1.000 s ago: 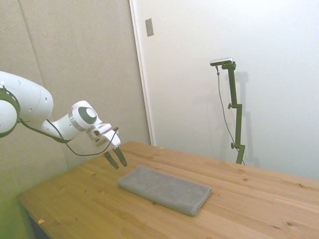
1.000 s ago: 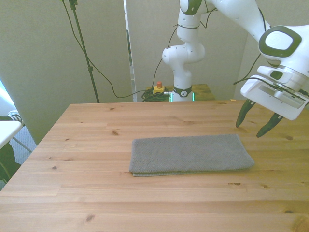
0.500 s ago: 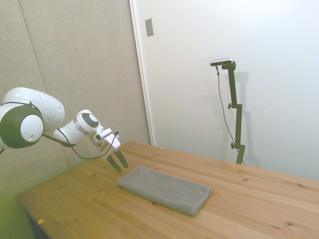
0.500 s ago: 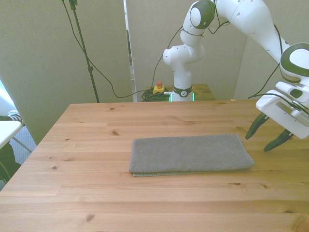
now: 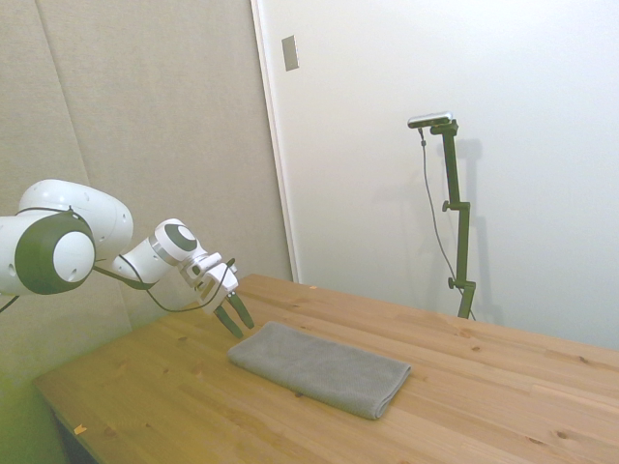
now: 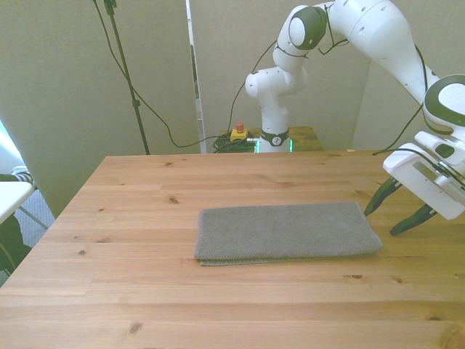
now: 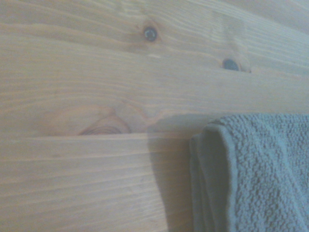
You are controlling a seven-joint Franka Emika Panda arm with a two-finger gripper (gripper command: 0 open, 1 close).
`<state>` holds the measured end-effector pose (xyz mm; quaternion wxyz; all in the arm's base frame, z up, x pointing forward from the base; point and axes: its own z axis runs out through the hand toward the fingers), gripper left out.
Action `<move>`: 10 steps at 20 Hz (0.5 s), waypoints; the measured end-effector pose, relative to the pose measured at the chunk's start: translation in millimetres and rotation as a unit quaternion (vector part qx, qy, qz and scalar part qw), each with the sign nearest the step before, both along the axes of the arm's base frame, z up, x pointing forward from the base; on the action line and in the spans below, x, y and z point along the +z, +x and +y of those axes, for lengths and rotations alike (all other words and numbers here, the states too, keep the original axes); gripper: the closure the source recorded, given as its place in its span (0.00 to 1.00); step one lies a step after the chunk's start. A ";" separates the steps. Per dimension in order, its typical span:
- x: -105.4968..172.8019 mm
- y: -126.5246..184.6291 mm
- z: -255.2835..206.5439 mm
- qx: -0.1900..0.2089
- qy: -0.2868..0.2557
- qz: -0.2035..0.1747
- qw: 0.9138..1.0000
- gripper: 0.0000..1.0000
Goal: Fold the towel
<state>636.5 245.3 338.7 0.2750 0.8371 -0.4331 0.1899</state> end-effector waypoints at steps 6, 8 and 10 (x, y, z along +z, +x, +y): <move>-1.5 10.1 -29.4 -0.015 -0.004 0.006 1.000 0.00; -2.1 12.9 -39.5 -0.017 -0.005 0.012 1.000 0.00; -2.4 14.7 -46.3 -0.017 -0.005 0.017 1.000 0.00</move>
